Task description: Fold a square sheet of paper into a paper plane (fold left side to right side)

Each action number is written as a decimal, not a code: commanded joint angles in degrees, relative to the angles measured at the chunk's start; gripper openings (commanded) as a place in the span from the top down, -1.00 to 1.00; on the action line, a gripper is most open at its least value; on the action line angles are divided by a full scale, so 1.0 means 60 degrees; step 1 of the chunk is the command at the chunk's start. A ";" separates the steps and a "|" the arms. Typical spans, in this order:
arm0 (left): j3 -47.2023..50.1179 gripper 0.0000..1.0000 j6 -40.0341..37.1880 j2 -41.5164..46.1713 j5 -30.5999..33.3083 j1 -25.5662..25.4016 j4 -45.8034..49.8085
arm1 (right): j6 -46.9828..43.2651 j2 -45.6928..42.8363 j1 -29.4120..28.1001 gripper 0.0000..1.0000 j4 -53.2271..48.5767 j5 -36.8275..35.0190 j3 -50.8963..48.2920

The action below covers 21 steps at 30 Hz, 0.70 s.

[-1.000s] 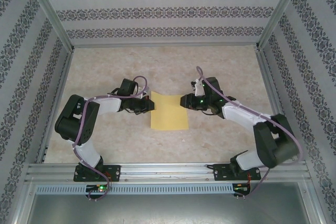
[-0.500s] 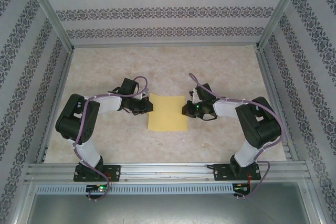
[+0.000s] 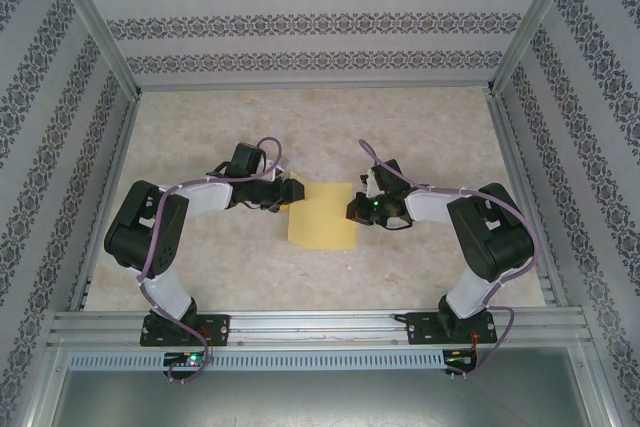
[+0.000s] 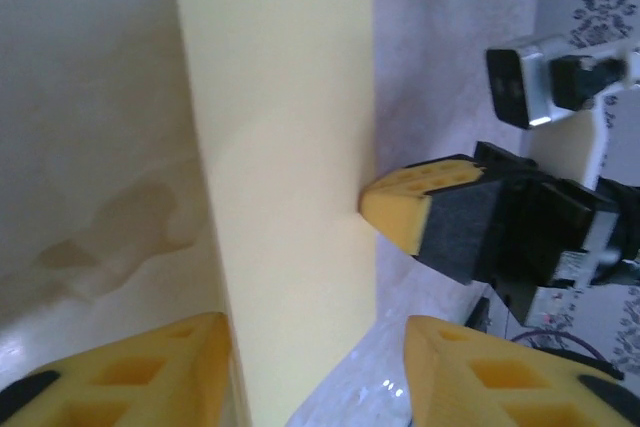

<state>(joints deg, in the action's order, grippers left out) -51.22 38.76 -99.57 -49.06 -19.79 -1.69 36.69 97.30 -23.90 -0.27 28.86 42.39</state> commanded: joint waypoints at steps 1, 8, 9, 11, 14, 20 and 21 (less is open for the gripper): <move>-0.0358 -0.08 0.0619 0.0244 -0.0492 -0.0199 -0.0741 | -0.0076 0.0306 -0.0088 1.00 -0.0512 -0.0573 -0.0034; -0.0919 -0.20 0.0826 -0.0366 -0.0491 -0.0746 -0.1079 | -0.0050 0.0300 -0.0089 1.00 -0.0394 -0.0433 -0.0030; -0.1015 -0.21 0.0807 -0.0470 -0.0428 -0.0794 -0.1061 | -0.0050 0.0279 -0.0096 1.00 -0.0376 -0.0403 -0.0034; -0.1149 -0.23 0.0732 -0.0642 -0.0340 -0.0885 -0.1030 | -0.0036 0.0222 -0.0103 1.00 -0.0311 -0.0358 -0.0062; -0.1340 -0.24 0.0591 -0.0888 -0.0228 -0.0984 -0.0867 | 0.0028 0.0093 -0.0103 1.00 -0.0159 -0.0235 -0.0156; -0.1573 0.01 0.0393 -0.1305 0.0052 -0.1142 -0.0655 | 0.0263 -0.0115 -0.0100 1.00 0.0250 0.0033 -0.0312; -0.1611 0.08 0.0374 -0.1361 0.0083 -0.1167 -0.0634 | 0.0296 -0.0132 -0.0103 1.00 0.0292 0.0076 -0.0327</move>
<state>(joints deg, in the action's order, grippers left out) -58.87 42.09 -106.69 -49.43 -25.82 -5.85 37.58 97.17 -23.90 1.30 29.23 41.71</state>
